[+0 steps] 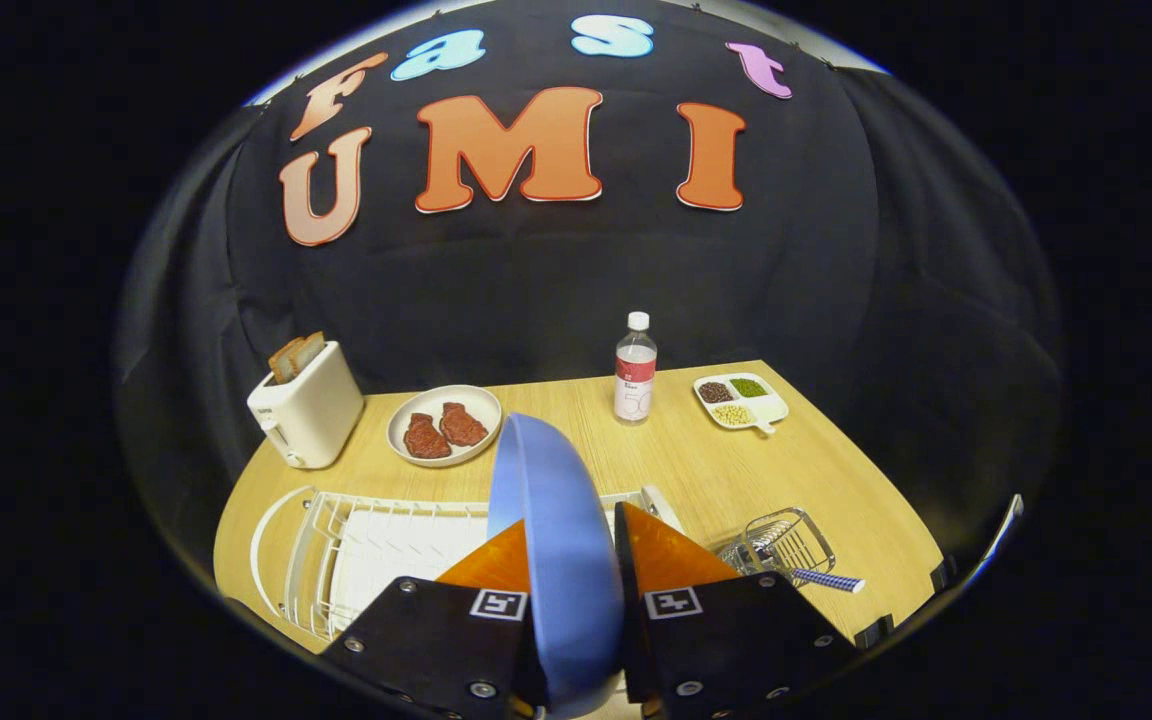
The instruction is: Take the plate from the dish rack, then take the spoon from the basket and place it into the plate.
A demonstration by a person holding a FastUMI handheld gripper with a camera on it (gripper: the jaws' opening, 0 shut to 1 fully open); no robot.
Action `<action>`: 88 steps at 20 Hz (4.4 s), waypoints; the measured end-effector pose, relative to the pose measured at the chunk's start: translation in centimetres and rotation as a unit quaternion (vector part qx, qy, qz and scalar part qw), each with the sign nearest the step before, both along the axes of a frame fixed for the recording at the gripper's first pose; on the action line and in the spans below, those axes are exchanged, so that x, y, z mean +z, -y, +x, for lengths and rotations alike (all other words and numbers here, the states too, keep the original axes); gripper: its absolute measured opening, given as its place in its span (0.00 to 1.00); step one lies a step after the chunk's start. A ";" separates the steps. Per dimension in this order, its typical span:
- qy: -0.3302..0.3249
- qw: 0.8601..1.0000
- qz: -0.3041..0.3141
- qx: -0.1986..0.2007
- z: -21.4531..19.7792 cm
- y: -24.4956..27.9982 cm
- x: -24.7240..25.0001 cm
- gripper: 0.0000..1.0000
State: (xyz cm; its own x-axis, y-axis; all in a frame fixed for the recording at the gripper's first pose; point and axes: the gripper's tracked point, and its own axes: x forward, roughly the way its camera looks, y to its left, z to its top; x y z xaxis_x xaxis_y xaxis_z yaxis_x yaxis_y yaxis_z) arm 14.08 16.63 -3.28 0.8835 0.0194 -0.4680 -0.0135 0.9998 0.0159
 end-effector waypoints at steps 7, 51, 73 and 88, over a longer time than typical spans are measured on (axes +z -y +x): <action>0.006 0.997 0.066 0.031 -7.8 2.0 0.3 0.28; -0.088 0.948 0.304 -0.022 -19.2 3.0 -16.5 0.52; 0.186 0.980 0.037 -0.067 -9.4 19.2 -7.8 0.93; 0.215 0.976 0.032 -0.014 -1.8 18.3 -9.0 0.18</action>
State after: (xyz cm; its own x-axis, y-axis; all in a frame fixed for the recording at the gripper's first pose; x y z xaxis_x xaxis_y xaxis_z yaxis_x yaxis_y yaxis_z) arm 12.29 -1.65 -12.31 0.9986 0.0098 -0.0526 -0.0057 0.9970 0.0772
